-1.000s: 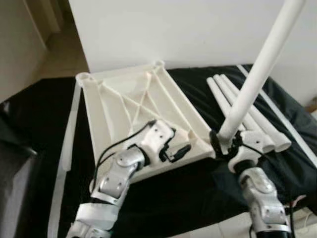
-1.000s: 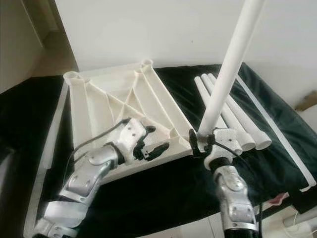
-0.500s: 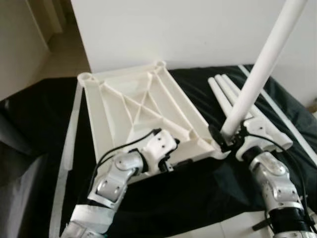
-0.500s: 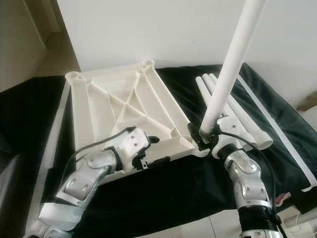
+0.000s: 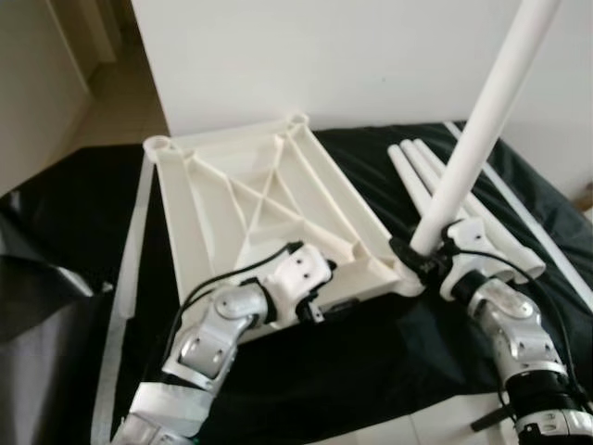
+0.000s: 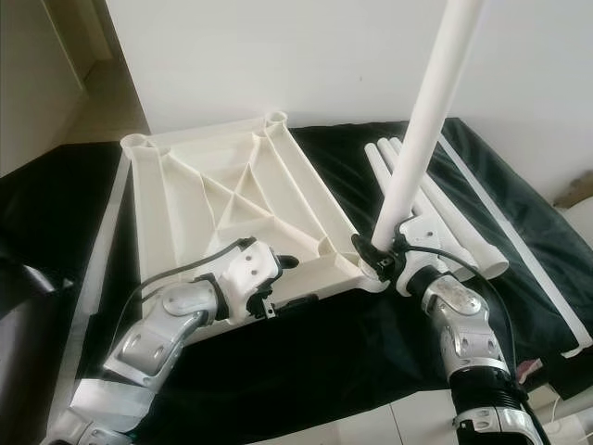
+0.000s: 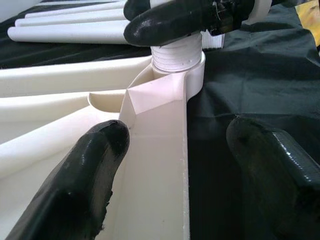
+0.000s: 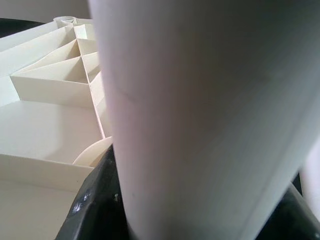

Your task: Building children table

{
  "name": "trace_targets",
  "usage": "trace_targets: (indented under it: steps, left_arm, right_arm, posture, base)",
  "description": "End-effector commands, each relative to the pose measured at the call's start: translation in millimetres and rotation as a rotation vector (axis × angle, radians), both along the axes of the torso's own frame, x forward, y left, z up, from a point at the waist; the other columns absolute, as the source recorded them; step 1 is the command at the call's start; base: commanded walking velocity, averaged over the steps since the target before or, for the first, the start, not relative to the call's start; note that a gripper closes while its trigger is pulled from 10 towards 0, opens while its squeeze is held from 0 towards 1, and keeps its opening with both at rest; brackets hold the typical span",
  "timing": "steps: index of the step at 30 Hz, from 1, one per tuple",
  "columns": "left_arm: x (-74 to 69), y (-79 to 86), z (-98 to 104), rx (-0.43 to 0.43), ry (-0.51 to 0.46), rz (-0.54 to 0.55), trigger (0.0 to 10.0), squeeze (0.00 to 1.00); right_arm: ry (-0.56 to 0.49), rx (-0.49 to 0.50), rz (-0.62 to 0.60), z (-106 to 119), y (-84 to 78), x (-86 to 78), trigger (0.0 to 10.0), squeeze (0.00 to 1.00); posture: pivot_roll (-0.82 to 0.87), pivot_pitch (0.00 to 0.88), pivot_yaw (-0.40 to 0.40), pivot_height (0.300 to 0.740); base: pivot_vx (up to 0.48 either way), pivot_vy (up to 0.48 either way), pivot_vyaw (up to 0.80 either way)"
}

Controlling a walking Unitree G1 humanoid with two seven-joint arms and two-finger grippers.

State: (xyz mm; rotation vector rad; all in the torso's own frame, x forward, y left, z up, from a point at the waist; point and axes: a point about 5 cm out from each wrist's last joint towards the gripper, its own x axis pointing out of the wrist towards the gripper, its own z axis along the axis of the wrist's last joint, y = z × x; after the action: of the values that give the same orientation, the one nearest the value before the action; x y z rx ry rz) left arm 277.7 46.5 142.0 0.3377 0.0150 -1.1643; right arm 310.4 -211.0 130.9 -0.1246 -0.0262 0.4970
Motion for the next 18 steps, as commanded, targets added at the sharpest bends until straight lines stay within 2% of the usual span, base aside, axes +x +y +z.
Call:
trace_targets:
  steps: [1,3,4,6,7,8,10,11,13,14,16,17,18]
  left_arm:
    - [0.3,-1.6,2.1,-0.003,-0.024,0.030,10.0,0.00]
    - [1.0,-1.9,2.1,-0.008,-0.022,0.039,10.0,0.00]
    - [3.0,-2.3,3.1,-0.022,-0.016,0.056,10.0,0.00]
    - [3.0,-2.3,3.1,-0.022,-0.016,0.056,10.0,0.00]
    - [6.7,-2.4,5.8,-0.049,-0.017,0.087,10.0,0.00]
    - [6.7,-2.4,5.8,-0.049,-0.017,0.087,10.0,0.00]
    - [16.8,-0.5,7.5,-0.076,-0.028,0.186,10.0,0.00]
    - [16.8,-0.5,7.5,-0.076,-0.028,0.186,10.0,0.00]
    - [22.0,2.2,4.1,-0.065,-0.037,0.247,10.0,0.00]
    - [22.0,2.2,4.1,-0.065,-0.037,0.247,10.0,0.00]
    - [26.6,4.9,1.1,-0.080,0.004,0.295,10.0,0.00]
    - [26.6,4.9,1.1,-0.080,0.004,0.295,10.0,0.00]
    - [28.2,5.9,0.7,-0.090,0.025,0.309,10.0,0.00]
  right_arm:
    - [0.042,0.012,-0.022,-8.0,-4.4,-3.0,0.0,0.00]
    - [0.050,0.022,-0.036,-9.4,-5.2,-3.7,0.0,0.00]
    - [0.056,0.026,-0.050,-10.7,-5.8,-4.0,4.9,0.00]
    - [0.056,0.026,-0.050,-10.7,-5.8,-4.0,4.9,0.00]
    - [0.067,0.033,-0.078,-12.5,-6.0,-4.4,10.0,0.00]
    - [0.067,0.033,-0.078,-12.5,-6.0,-4.4,10.0,0.00]
    - [0.112,0.028,-0.212,-20.4,-5.1,-5.2,10.0,0.00]
    - [0.112,0.028,-0.212,-20.4,-5.1,-5.2,10.0,0.00]
    - [0.144,0.084,-0.320,-25.0,0.5,-6.6,10.0,0.00]
    - [0.144,0.084,-0.320,-25.0,0.5,-6.6,10.0,0.00]
    - [0.152,0.156,-0.473,-27.1,12.4,-8.1,10.0,0.00]
    - [0.152,0.156,-0.473,-27.1,12.4,-8.1,10.0,0.00]
    - [0.151,0.176,-0.528,-27.3,16.7,-9.0,10.0,0.00]
  posture:
    - [-0.03,0.005,-0.039,0.740]
    - [-0.03,0.005,-0.039,0.740]
    - [-0.03,0.007,-0.042,0.740]
    - [-0.03,0.007,-0.042,0.740]
    - [-0.04,0.013,-0.045,0.740]
    - [-0.04,0.013,-0.045,0.740]
    - [-0.04,0.018,-0.046,0.740]
    - [-0.04,0.018,-0.046,0.740]
    - [-0.05,0.024,-0.041,0.740]
    - [-0.05,0.024,-0.041,0.740]
    - [-0.06,0.028,-0.035,0.740]
    - [-0.06,0.028,-0.035,0.740]
    - [-0.06,0.028,-0.032,0.740]
  base:
    - [0.000,0.000,0.00]
    - [0.000,0.000,0.00]
    - [0.000,0.000,0.00]
    - [0.000,0.000,0.00]
    - [0.000,0.000,0.00]
    - [0.000,0.000,0.00]
    - [0.000,0.000,0.00]
    - [0.000,0.000,0.00]
    - [0.000,0.000,0.00]
    - [0.000,0.000,0.00]
    - [0.000,0.000,0.00]
    - [0.000,0.000,0.00]
    - [0.000,0.000,0.00]
